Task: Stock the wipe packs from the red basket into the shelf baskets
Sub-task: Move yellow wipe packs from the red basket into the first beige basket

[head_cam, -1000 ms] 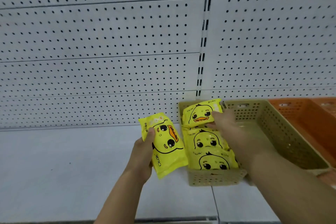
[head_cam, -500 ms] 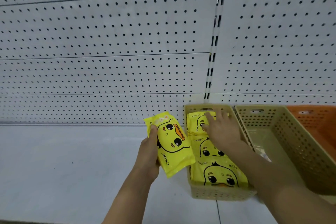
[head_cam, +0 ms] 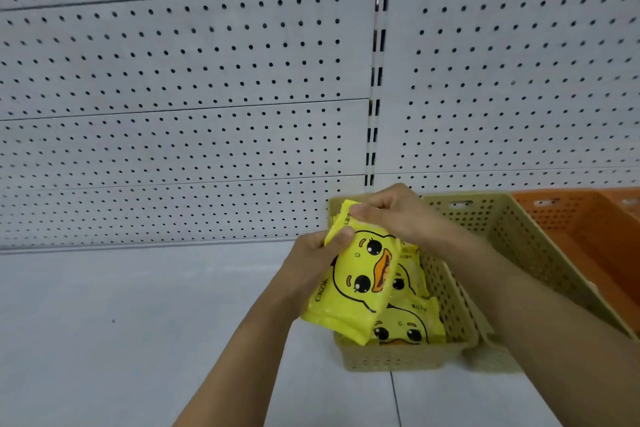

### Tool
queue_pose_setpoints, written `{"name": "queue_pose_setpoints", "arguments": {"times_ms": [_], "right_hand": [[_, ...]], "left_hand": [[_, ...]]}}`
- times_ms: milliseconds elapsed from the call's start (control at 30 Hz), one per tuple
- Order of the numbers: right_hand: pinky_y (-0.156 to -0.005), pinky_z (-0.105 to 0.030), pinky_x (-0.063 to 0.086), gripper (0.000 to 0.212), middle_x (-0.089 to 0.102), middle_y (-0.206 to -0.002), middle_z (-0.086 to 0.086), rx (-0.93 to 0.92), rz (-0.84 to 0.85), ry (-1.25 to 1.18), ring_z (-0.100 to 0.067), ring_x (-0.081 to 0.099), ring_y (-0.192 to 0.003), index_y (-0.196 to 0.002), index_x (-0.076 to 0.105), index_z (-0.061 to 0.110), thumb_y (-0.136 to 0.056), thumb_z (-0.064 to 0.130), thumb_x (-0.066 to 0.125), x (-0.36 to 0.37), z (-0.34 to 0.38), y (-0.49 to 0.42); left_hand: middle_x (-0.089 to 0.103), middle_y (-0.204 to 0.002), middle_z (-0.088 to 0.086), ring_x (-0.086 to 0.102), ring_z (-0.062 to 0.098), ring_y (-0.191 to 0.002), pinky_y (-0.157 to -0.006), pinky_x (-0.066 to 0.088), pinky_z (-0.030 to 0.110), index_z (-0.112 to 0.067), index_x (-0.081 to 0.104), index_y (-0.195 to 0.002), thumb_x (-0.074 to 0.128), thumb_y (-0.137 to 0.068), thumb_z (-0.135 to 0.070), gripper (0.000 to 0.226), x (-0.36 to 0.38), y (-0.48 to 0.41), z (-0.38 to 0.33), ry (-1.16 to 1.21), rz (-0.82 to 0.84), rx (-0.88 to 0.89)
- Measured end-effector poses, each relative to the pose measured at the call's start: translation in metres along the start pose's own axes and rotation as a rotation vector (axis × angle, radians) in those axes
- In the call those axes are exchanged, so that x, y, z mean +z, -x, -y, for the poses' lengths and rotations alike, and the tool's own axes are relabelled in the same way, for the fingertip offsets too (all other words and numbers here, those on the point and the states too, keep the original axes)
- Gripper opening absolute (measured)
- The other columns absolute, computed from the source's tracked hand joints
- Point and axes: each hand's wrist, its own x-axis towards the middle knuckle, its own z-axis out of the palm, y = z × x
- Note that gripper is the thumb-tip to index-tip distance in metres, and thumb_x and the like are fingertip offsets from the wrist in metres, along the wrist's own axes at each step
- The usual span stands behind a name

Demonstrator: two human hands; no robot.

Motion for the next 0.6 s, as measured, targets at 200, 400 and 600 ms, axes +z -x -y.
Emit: {"name": "queue_pose_setpoints", "arguments": {"times_ms": [200,400,600], "right_hand": [[-0.104,-0.044,0.042,0.024,0.068,-0.113,-0.009,0.260,-0.453,-0.418,-0.024,0.062,-0.108,-0.104,0.068,0.009,-0.090,0.029,0.063,-0.006,-0.039,0.025],[-0.057,-0.027,0.031,0.039,0.045,-0.065,-0.009,0.252,-0.590,-0.197,-0.015,0.039,-0.061,-0.073,0.054,-0.009,-0.094,0.024,0.054,-0.008,-0.070,0.039],[-0.048,-0.025,0.025,0.023,0.039,-0.064,0.001,0.296,-0.484,0.014,-0.012,0.036,-0.057,-0.076,0.043,0.014,-0.099,0.014,0.045,0.013,-0.073,0.022]], "left_hand": [[0.056,-0.059,0.012,0.049,0.017,-0.046,-0.051,0.044,0.024,-0.007,0.056,-0.068,0.044,-0.097,-0.051,0.054,0.005,-0.008,0.005,-0.051,-0.113,0.018],[0.062,-0.068,-0.002,0.052,0.009,-0.063,-0.059,0.041,0.016,-0.002,0.067,-0.077,0.047,-0.100,-0.038,0.047,0.000,-0.022,0.010,-0.101,-0.322,0.073],[0.046,-0.132,-0.008,0.048,0.011,-0.119,-0.098,0.045,0.033,-0.025,0.052,-0.127,0.058,-0.093,-0.038,0.037,0.013,-0.017,0.043,-0.246,-0.222,0.102]]}}
